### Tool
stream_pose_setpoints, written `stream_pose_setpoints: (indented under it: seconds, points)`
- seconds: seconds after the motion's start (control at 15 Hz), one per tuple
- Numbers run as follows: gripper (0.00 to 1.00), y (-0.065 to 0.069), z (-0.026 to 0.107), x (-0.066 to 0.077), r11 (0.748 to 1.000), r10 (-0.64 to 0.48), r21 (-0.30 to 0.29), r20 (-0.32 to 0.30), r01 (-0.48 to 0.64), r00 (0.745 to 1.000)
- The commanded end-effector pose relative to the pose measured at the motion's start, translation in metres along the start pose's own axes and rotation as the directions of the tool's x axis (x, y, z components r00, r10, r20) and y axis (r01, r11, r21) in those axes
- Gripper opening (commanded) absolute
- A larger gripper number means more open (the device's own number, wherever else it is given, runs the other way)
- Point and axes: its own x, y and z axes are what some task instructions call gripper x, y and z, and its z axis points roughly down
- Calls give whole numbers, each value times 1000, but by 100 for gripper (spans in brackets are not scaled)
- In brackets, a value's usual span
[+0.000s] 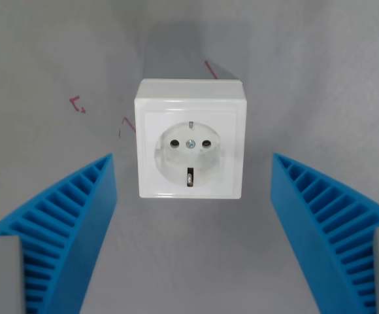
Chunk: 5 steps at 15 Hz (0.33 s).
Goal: Move above the white socket
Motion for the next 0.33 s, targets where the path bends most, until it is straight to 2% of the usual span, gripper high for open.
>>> stream_pose_setpoints:
  seconds: [0.07, 0.33]
  points:
    - [100, -4, 0, 5, 995, 54, -82, -34, -57, 998]
    - [100, -4, 0, 5, 995, 49, -81, -36, -51, 998]
